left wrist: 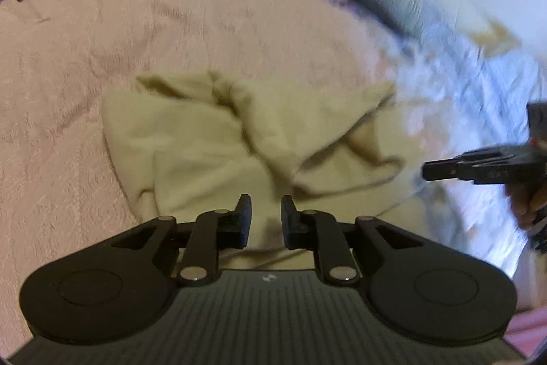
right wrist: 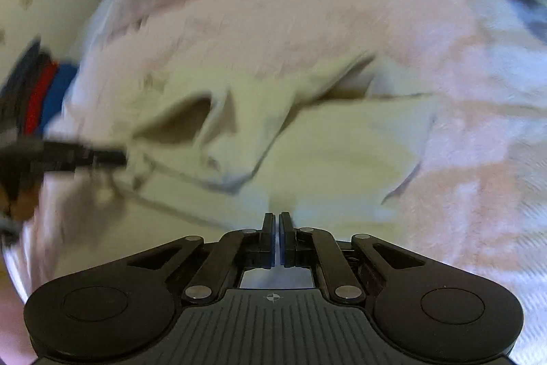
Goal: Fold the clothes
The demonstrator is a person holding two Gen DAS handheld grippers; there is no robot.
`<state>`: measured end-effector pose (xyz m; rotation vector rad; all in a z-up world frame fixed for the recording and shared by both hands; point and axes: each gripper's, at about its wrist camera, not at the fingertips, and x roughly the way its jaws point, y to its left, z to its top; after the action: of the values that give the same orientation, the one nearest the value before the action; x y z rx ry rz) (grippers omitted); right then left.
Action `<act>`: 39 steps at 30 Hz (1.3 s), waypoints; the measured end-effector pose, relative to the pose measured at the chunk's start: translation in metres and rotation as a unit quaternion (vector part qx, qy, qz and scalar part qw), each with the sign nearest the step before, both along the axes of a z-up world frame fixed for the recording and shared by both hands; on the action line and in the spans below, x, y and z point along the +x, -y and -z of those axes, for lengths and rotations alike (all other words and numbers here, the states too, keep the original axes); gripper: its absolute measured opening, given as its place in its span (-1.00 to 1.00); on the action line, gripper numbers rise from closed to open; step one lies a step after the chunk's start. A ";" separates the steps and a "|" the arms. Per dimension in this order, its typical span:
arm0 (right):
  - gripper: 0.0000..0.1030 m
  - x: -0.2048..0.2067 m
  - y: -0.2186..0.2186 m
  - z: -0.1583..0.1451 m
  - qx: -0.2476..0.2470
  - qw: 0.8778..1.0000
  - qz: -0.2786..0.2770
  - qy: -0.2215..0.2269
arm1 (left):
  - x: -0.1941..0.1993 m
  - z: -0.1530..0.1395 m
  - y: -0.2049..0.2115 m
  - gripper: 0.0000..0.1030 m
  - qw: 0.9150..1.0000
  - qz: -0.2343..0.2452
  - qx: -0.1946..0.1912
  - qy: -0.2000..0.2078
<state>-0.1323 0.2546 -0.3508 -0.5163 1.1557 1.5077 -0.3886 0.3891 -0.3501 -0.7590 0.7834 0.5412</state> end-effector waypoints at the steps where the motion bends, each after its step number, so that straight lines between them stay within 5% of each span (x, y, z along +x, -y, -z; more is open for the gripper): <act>1: -0.57 -0.002 -0.002 -0.007 0.016 1.000 0.007 0.010 | 0.001 -0.006 -0.001 -0.64 1.000 -0.008 0.009 0.007; 2: -0.05 -0.009 -0.004 -0.013 0.033 0.999 0.005 0.027 | 0.007 -0.012 0.000 -0.56 1.000 -0.003 0.029 0.007; 3: 0.18 -0.015 -0.005 -0.019 0.051 0.998 0.003 0.045 | 0.014 -0.018 0.000 -0.51 0.999 0.003 0.048 0.006; 9: 0.17 -0.086 -0.013 -0.021 0.102 0.979 -0.091 0.151 | 0.061 -0.018 0.024 -0.37 0.978 0.133 0.155 -0.043; 10: 0.14 -0.097 -0.014 -0.015 0.104 0.974 -0.102 0.177 | 0.068 -0.011 0.029 -0.37 0.971 0.153 0.173 -0.064; 11: -0.24 -0.105 -0.016 -0.008 0.100 0.968 -0.113 0.200 | 0.074 -0.005 0.034 -0.44 0.963 0.172 0.190 -0.085; 12: -0.95 -0.108 -0.017 -0.002 0.096 0.964 -0.120 0.218 | 0.076 0.002 0.037 -0.89 0.955 0.179 0.209 -0.106; 14: -0.99 -0.107 -0.015 0.004 0.102 0.957 -0.119 0.245 | 0.068 0.002 0.042 -0.96 0.948 0.166 0.245 -0.115; 17: -0.99 -0.097 -0.001 -0.004 0.144 0.942 -0.103 0.286 | 0.035 -0.013 0.041 -0.97 0.965 0.095 0.240 -0.043; 20: -0.99 -0.095 0.006 0.005 0.127 0.942 -0.112 0.291 | 0.027 0.002 0.058 -0.96 0.964 0.110 0.232 -0.066; 22: -0.99 -0.101 0.007 0.018 0.105 0.940 -0.130 0.297 | 0.033 0.017 0.075 -0.96 0.951 0.145 0.255 -0.100; 27: -0.96 -0.107 0.008 0.022 0.082 0.938 -0.146 0.304 | 0.044 0.023 0.111 -0.88 0.884 0.231 0.372 -0.164; 29: -0.93 -0.107 0.008 0.018 0.078 0.938 -0.148 0.304 | 0.043 0.022 0.117 -0.85 0.869 0.245 0.397 -0.167; 30: -0.92 -0.107 0.010 0.016 0.077 0.938 -0.149 0.304 | 0.042 0.022 0.116 -0.79 0.873 0.241 0.390 -0.166; 34: -0.90 -0.110 0.014 0.013 0.086 0.936 -0.154 0.306 | 0.040 0.022 0.101 -0.53 0.919 0.173 0.321 -0.149; 35: -0.90 -0.111 0.014 0.014 0.086 0.934 -0.157 0.308 | 0.041 0.022 0.105 -0.60 0.910 0.184 0.337 -0.156; 36: -0.90 -0.111 0.015 0.015 0.083 0.934 -0.161 0.308 | 0.042 0.023 0.108 -0.95 0.900 0.197 0.353 -0.162; 39: -1.00 -0.111 0.016 0.019 0.075 0.932 -0.173 0.308 | 0.042 0.025 0.119 -0.98 0.866 0.238 0.399 -0.184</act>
<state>-0.2431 0.2391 -0.3694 -1.0395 0.4683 1.5483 -0.3466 0.2703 -0.3754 0.3213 0.9553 0.5005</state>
